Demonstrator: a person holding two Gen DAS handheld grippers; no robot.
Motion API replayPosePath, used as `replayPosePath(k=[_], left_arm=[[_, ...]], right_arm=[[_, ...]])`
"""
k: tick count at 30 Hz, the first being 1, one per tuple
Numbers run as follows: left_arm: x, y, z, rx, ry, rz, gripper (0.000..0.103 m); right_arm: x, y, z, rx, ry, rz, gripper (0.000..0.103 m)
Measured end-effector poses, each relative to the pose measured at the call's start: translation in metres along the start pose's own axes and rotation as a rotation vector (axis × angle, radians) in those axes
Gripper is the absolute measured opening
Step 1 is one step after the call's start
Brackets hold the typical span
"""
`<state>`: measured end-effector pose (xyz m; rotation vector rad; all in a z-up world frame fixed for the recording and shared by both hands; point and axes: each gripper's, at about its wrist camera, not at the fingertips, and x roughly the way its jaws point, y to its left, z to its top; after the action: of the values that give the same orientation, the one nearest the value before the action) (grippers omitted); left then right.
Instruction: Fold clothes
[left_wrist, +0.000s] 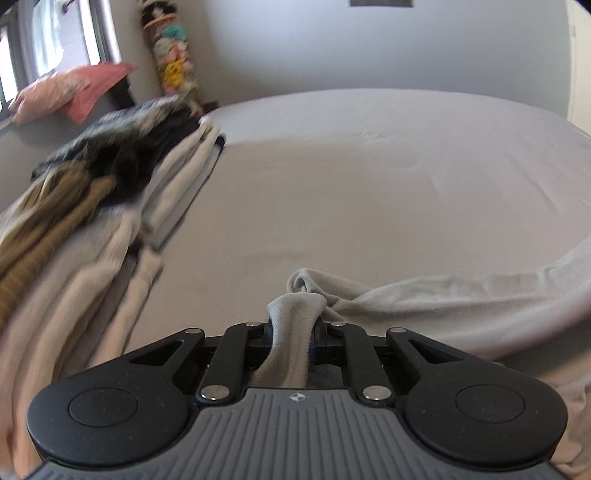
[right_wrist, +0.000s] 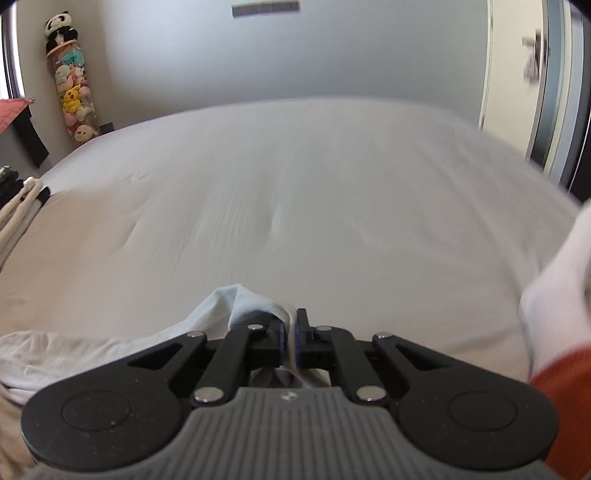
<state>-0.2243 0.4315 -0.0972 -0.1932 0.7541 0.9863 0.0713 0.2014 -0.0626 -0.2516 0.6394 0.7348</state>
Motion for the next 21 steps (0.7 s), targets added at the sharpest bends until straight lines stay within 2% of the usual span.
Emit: replayPosePath(k=[4,6,10,12,14,18,21], left_arm=[[0.016,-0.005,0.007,0.049,-0.038,-0.022,0.014],[0.025,-0.004,0.003,0.054,-0.054,-0.049,0.015],[0.035,0.008,-0.003,0.020,-0.062,-0.129,0.032],[0.034,0.018,-0.003,-0.034,-0.066,-0.160,0.037],[0.033,0.030,-0.001,-0.097,-0.060,-0.189,0.057],[0.031,0.054,-0.004,-0.190,-0.051,-0.222,0.064],[0.036,0.067,-0.008,-0.250,-0.013,-0.225,0.070]], right_arm=[[0.020,0.009,0.018,-0.093,-0.024,-0.086,0.006],[0.036,0.006,0.024,-0.097,-0.006,-0.129,0.006],[0.064,-0.009,0.037,-0.033,0.034,-0.212,0.006],[0.072,-0.014,0.039,-0.019,0.047,-0.237,0.006],[0.081,-0.018,0.042,-0.006,0.060,-0.261,0.006],[0.091,-0.026,0.040,0.027,0.072,-0.299,0.006],[0.092,-0.031,0.036,0.054,0.100,-0.260,0.007]])
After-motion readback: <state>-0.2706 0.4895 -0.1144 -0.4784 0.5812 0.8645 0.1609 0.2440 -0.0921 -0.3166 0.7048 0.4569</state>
